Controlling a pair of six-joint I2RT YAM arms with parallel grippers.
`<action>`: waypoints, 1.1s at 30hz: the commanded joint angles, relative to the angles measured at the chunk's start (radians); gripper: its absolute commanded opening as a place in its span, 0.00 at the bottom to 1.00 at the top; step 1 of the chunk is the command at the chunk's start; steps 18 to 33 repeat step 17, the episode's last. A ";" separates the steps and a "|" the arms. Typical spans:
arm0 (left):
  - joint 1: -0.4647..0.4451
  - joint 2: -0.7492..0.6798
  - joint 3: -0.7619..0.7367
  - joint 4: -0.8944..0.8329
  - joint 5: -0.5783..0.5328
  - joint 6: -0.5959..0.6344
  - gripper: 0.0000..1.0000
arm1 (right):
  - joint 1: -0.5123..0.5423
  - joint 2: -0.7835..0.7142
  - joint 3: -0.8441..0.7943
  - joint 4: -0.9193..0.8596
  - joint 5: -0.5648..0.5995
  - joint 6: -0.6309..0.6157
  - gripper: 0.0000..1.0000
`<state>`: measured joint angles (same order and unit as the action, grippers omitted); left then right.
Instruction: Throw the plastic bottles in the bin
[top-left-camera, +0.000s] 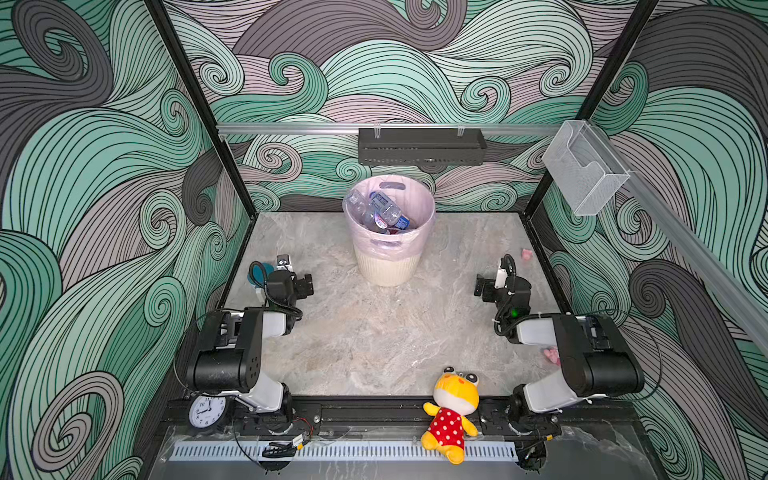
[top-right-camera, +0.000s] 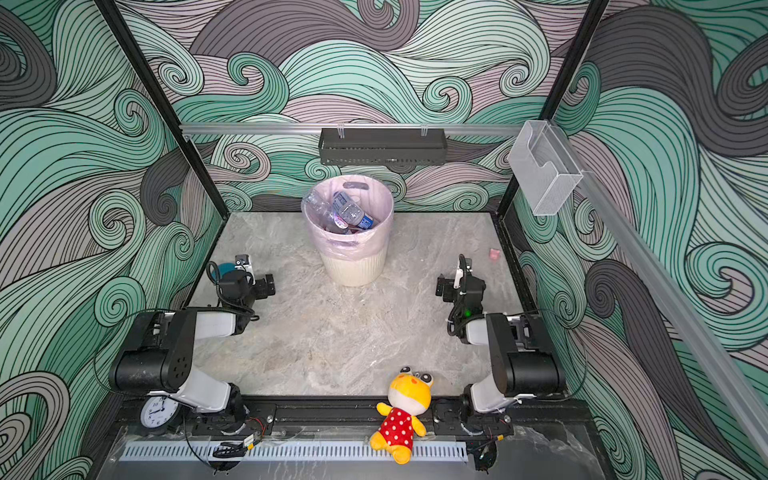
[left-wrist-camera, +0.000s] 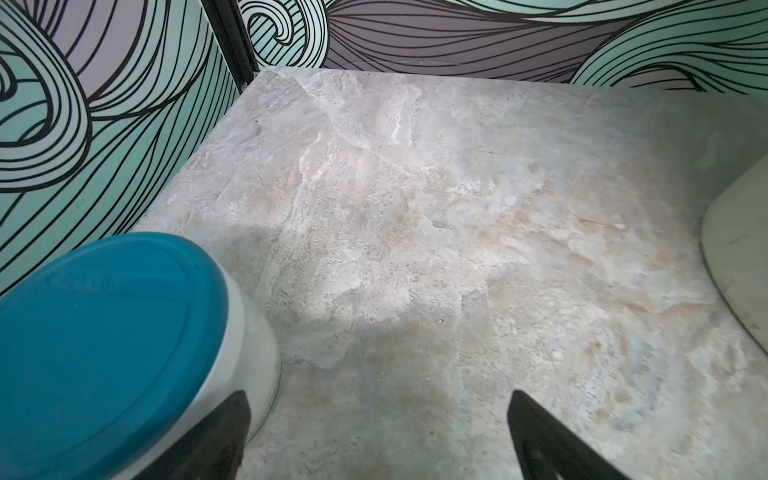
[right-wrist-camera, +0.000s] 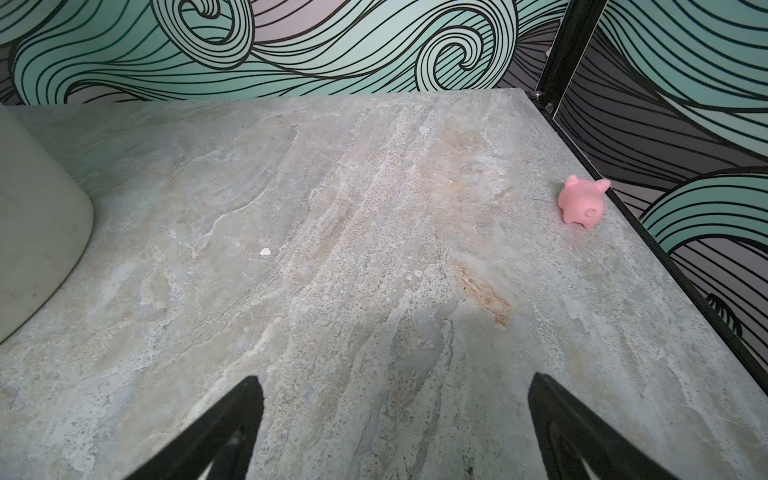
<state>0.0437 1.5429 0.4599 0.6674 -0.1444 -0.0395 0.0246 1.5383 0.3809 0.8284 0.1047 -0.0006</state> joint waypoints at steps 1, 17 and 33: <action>0.005 -0.017 0.018 -0.009 0.020 -0.016 0.99 | -0.002 -0.007 0.014 0.029 -0.005 -0.013 1.00; 0.004 -0.017 0.020 -0.013 0.019 -0.015 0.99 | 0.003 -0.005 0.019 0.021 0.003 -0.016 1.00; 0.004 -0.017 0.020 -0.013 0.019 -0.015 0.99 | 0.003 -0.005 0.019 0.021 0.003 -0.016 1.00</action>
